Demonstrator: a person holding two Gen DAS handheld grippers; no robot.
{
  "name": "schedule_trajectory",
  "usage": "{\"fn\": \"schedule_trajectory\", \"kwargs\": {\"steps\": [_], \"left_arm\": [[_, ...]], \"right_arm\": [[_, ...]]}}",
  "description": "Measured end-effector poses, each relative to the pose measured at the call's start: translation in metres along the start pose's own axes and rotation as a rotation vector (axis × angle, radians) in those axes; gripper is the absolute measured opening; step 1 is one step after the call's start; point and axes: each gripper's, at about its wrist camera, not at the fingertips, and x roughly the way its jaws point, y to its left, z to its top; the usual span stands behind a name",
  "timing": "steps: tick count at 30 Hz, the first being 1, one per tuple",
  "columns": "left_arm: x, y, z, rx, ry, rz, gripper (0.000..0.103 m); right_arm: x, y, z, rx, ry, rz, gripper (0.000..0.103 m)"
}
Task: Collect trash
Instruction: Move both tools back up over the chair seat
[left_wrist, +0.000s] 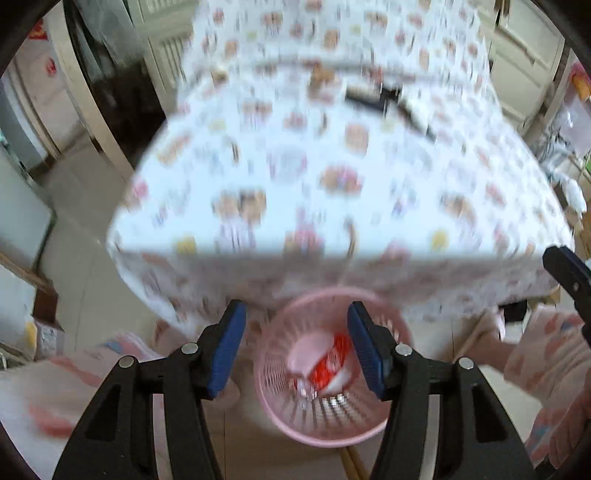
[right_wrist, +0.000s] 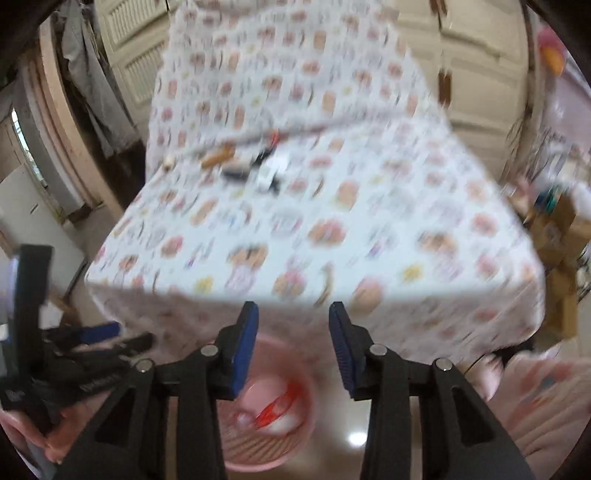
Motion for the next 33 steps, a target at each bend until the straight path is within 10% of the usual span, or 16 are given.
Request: {"fn": "schedule_trajectory", "kwargs": {"steps": [33], "left_arm": [[-0.089, -0.095, 0.040, 0.119, -0.170, 0.042, 0.056]], "right_arm": [[-0.052, -0.048, 0.037, 0.070, -0.189, -0.070, 0.039]]}}
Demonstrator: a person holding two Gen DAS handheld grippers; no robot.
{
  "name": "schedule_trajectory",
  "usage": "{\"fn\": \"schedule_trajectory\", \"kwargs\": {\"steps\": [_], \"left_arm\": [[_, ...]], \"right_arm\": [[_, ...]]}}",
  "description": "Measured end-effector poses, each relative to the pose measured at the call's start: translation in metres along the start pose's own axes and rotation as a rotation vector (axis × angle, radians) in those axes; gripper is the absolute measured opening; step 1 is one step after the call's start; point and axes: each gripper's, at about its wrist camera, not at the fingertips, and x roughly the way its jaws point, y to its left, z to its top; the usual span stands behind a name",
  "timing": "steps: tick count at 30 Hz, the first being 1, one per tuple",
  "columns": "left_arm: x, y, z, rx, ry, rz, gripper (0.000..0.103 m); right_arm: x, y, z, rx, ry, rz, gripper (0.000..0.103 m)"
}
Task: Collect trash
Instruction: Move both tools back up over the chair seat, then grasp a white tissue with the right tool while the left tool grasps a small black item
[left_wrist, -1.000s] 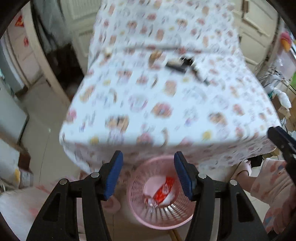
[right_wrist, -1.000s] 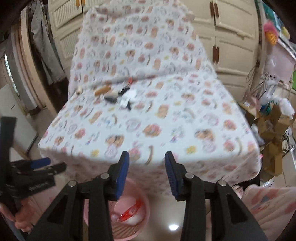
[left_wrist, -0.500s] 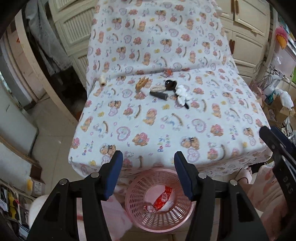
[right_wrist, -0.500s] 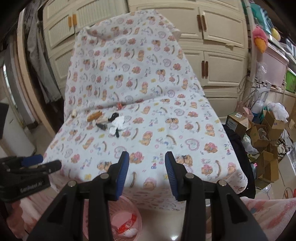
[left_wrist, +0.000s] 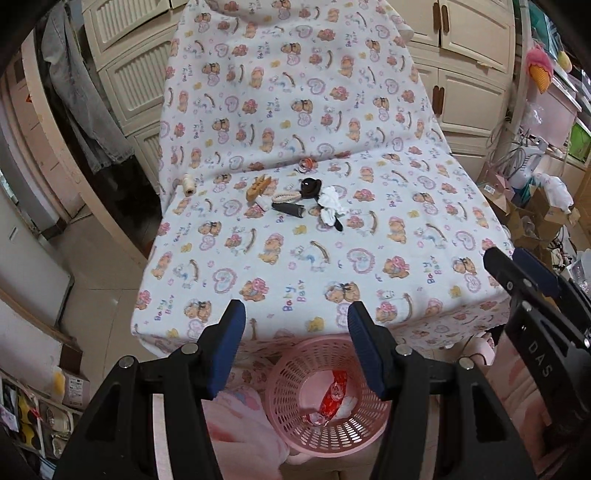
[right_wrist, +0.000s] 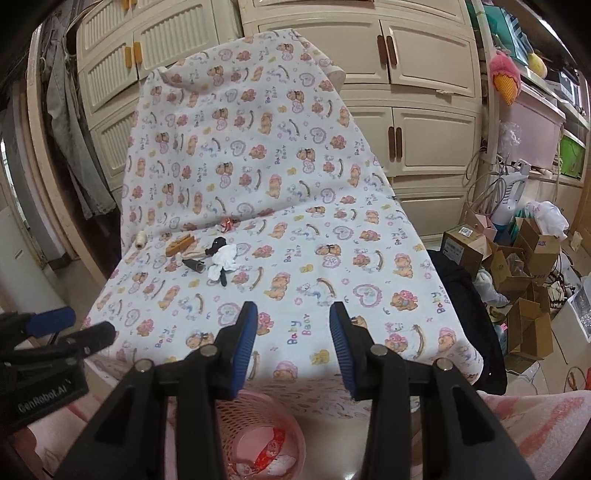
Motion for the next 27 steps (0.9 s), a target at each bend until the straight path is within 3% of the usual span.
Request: {"fn": "schedule_trajectory", "kwargs": {"steps": [4, 10, 12, 21, 27], "left_arm": [[0.007, -0.003, 0.000, 0.007, -0.001, -0.013, 0.056], [0.031, 0.002, 0.023, 0.068, -0.010, -0.012, 0.062], [0.043, 0.012, 0.031, 0.072, -0.004, -0.013, 0.063], [0.100, 0.079, 0.051, 0.008, 0.044, 0.008, 0.066], [0.132, 0.100, 0.048, -0.046, 0.101, -0.012, 0.066]], "right_arm": [[0.000, -0.003, 0.002, 0.014, 0.006, -0.007, 0.039], [-0.009, 0.005, 0.018, -0.069, -0.031, -0.017, 0.046], [-0.003, 0.004, 0.025, -0.062, -0.003, 0.019, 0.046], [0.055, 0.020, 0.064, -0.181, 0.088, 0.064, 0.046], [0.113, 0.035, 0.048, -0.153, 0.183, 0.110, 0.042]]}}
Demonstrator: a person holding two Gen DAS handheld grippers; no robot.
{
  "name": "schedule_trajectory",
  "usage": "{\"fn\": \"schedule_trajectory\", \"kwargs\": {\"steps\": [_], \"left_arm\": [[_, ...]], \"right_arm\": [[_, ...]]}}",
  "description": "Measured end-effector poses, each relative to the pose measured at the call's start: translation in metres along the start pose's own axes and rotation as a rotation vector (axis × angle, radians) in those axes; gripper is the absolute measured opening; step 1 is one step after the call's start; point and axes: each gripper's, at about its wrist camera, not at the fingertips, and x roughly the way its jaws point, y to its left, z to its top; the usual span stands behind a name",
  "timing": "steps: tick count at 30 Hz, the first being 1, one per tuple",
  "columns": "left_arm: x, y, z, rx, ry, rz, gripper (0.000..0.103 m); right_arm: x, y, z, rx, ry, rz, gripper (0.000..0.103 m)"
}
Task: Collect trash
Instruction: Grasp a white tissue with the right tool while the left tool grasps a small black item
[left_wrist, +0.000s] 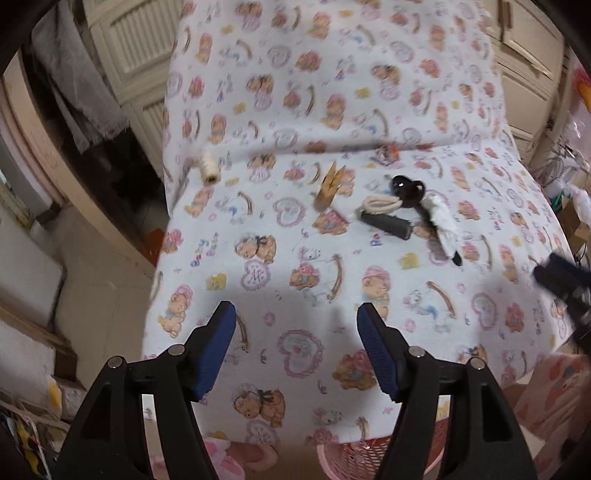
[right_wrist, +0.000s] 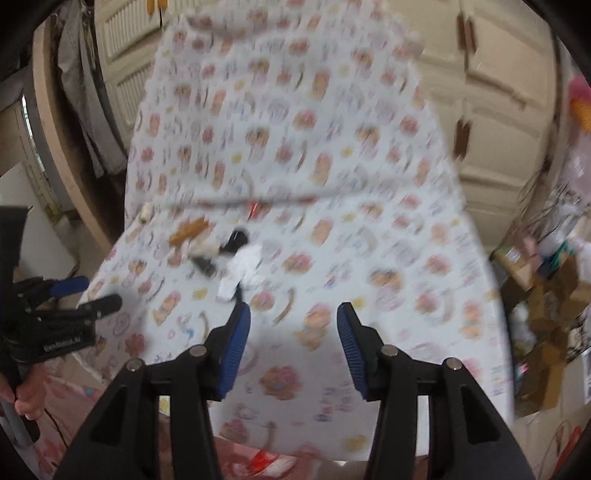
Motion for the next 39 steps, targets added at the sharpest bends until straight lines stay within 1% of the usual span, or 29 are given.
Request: {"fn": "schedule_trajectory", "kwargs": {"steps": [1, 2, 4, 5, 8, 10, 12, 13, 14, 15, 16, 17, 19, 21, 22, 24, 26, 28, 29, 31, 32, 34, 36, 37, 39], "left_arm": [[0.003, 0.001, 0.002, -0.001, 0.013, -0.018, 0.066], [0.005, 0.000, 0.005, 0.002, 0.021, -0.032, 0.066], [0.006, -0.002, 0.014, 0.018, 0.012, -0.031, 0.066], [0.005, -0.004, 0.020, 0.027, 0.005, -0.035, 0.066], [0.000, -0.006, 0.039, 0.036, -0.019, -0.057, 0.066], [-0.002, -0.002, 0.048, 0.020, -0.041, -0.064, 0.066], [-0.002, 0.007, 0.046, -0.008, -0.069, -0.067, 0.066], [0.001, 0.011, 0.044, -0.015, -0.069, -0.059, 0.066], [0.007, 0.014, 0.041, -0.018, -0.049, -0.042, 0.066], [0.016, 0.016, 0.041, -0.026, -0.002, -0.022, 0.066], [0.022, 0.018, 0.042, -0.037, 0.045, -0.016, 0.066], [0.025, 0.019, 0.044, -0.046, 0.070, -0.031, 0.066], [0.026, 0.019, 0.048, -0.059, 0.070, -0.070, 0.066], [0.026, 0.017, 0.051, -0.040, 0.055, -0.064, 0.066], [0.027, 0.015, 0.052, -0.030, 0.048, -0.052, 0.066], [0.032, 0.015, 0.054, -0.028, 0.045, -0.030, 0.066], [0.037, 0.017, 0.057, -0.052, 0.055, -0.039, 0.066], [0.041, 0.021, 0.060, -0.088, 0.060, -0.060, 0.066], [0.043, 0.022, 0.061, -0.103, 0.061, -0.064, 0.066], [0.046, 0.023, 0.063, -0.120, 0.055, -0.056, 0.066], [0.048, 0.024, 0.063, -0.125, 0.051, -0.049, 0.066], [0.052, 0.025, 0.063, -0.142, 0.050, -0.037, 0.066], [0.059, 0.025, 0.061, -0.165, 0.073, -0.038, 0.066], [0.062, 0.024, 0.061, -0.172, 0.085, -0.061, 0.066], [0.069, 0.018, 0.060, -0.167, 0.100, -0.107, 0.066]], "right_arm": [[0.010, 0.005, -0.003, -0.014, 0.030, 0.004, 0.034], [0.018, 0.012, -0.004, -0.043, 0.050, -0.004, 0.030], [0.024, 0.024, -0.006, -0.098, 0.049, -0.006, 0.028], [0.025, 0.026, -0.005, -0.103, 0.050, 0.002, 0.024], [0.026, 0.028, 0.004, -0.090, 0.068, 0.051, 0.023], [0.028, 0.028, 0.014, -0.076, 0.083, 0.088, 0.023], [0.035, 0.027, 0.028, -0.056, 0.096, 0.105, 0.027], [0.038, 0.026, 0.033, -0.050, 0.095, 0.097, 0.028], [0.045, 0.027, 0.038, -0.051, 0.087, 0.081, 0.033], [0.050, 0.029, 0.039, -0.057, 0.083, 0.076, 0.035], [0.055, 0.030, 0.038, -0.067, 0.080, 0.073, 0.036], [0.063, 0.033, 0.036, -0.082, 0.077, 0.068, 0.036], [0.076, 0.038, 0.033, -0.093, 0.089, 0.061, 0.036], [0.087, 0.043, 0.033, -0.082, 0.114, 0.082, 0.038], [0.090, 0.046, 0.034, -0.083, 0.119, 0.096, 0.040], [0.095, 0.052, 0.035, -0.104, 0.107, 0.075, 0.043], [0.100, 0.056, 0.038, -0.120, 0.096, 0.042, 0.043], [0.106, 0.056, 0.039, -0.095, 0.104, 0.063, 0.043], [0.109, 0.055, 0.039, -0.084, 0.109, 0.072, 0.034], [0.114, 0.055, 0.038, -0.076, 0.107, 0.070, 0.020], [0.117, 0.054, 0.037, -0.071, 0.106, 0.054, 0.014], [0.116, 0.050, 0.037, -0.057, 0.099, 0.049, 0.010], [0.111, 0.043, 0.039, -0.017, 0.103, 0.082, 0.008], [0.106, 0.039, 0.039, -0.007, 0.102, 0.104, 0.008], [0.096, 0.035, 0.038, -0.004, 0.089, 0.111, 0.008]]}}
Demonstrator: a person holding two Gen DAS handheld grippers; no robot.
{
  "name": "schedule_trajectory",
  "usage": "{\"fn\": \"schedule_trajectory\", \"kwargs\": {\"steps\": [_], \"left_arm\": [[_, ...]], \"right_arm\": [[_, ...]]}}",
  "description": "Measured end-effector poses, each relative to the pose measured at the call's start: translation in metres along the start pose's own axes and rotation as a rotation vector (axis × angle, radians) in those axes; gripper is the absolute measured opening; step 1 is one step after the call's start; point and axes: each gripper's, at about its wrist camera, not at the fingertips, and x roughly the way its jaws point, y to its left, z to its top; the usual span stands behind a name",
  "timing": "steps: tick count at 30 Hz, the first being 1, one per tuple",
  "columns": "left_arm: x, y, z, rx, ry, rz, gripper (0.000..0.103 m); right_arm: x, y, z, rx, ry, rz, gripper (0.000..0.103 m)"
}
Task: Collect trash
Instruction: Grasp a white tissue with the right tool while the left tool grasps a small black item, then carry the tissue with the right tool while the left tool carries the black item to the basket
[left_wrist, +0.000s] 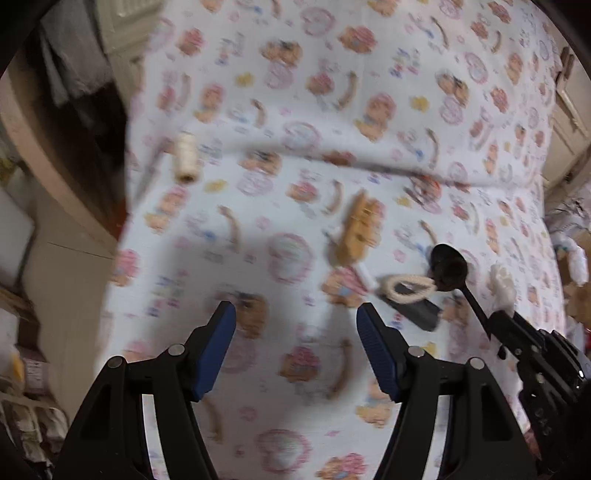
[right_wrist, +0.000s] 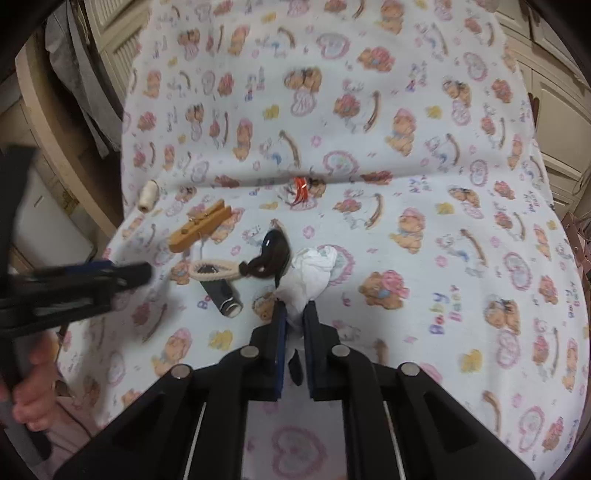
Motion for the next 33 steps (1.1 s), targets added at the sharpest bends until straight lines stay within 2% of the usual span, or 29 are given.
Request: {"fn": "schedule_trajectory", "kwargs": {"steps": [7, 10, 13, 18, 21, 24, 26, 27, 33], "left_arm": [[0.003, -0.041, -0.007, 0.089, -0.046, -0.052, 0.062], [0.003, -0.062, -0.008, 0.125, -0.049, -0.086, 0.062], [0.003, -0.079, -0.009, 0.161, -0.064, -0.042, 0.062], [0.022, -0.080, -0.005, 0.113, -0.051, 0.010, 0.057], [0.021, -0.076, -0.003, 0.061, -0.039, -0.022, 0.039], [0.019, -0.063, -0.004, -0.001, -0.024, -0.092, 0.028], [0.018, -0.057, -0.005, -0.018, -0.021, -0.112, 0.023], [0.018, -0.055, -0.006, -0.023, -0.015, -0.117, 0.012], [0.006, -0.031, -0.014, -0.082, 0.021, -0.206, 0.009]], "right_arm": [[-0.036, -0.024, -0.004, 0.040, -0.036, 0.027, 0.008], [-0.043, -0.031, -0.007, 0.067, -0.017, 0.086, 0.009], [-0.047, -0.034, -0.009, 0.064, -0.016, 0.090, 0.010], [-0.051, -0.041, -0.009, 0.081, -0.011, 0.098, 0.011], [-0.049, -0.043, -0.010, 0.075, -0.003, 0.073, 0.011], [-0.049, -0.045, -0.012, 0.079, 0.003, 0.075, 0.011], [-0.050, -0.044, -0.012, 0.066, -0.001, 0.066, 0.011], [-0.051, -0.043, -0.012, 0.057, -0.003, 0.059, 0.011], [-0.053, -0.042, -0.014, 0.051, -0.006, 0.051, 0.011]]}}
